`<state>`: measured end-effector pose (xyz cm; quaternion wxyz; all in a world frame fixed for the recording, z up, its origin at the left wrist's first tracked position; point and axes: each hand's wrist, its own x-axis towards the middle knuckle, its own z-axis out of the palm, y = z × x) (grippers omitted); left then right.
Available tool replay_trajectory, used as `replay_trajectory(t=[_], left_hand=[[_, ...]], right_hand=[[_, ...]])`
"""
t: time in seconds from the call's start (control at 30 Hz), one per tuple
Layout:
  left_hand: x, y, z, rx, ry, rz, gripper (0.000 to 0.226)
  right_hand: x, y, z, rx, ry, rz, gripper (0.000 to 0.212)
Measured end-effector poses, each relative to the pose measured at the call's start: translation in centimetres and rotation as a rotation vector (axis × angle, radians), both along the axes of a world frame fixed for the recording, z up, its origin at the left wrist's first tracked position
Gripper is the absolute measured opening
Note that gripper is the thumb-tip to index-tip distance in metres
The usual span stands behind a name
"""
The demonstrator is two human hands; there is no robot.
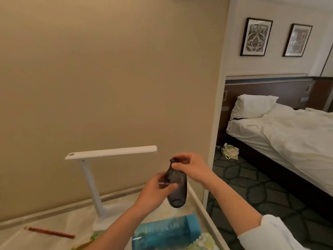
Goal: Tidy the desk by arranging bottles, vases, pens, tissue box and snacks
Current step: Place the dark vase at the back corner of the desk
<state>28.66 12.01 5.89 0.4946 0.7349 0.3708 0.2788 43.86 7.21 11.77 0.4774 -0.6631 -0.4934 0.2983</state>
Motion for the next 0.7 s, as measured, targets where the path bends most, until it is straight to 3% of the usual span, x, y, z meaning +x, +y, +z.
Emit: replay_trajectory(t=[0.27,0.7], left_hand=[[5.8,6.3,-4.0,-0.143,-0.066,0.101,0.046],[8.6,9.6,-8.4,-0.232,-0.110,0.094,0.050]], right_hand=[[4.7,5.2,-2.8,-0.061,0.063,0.027,0.030],[7.3,8.6,-7.4,-0.108,0.157,-0.004,0.033]])
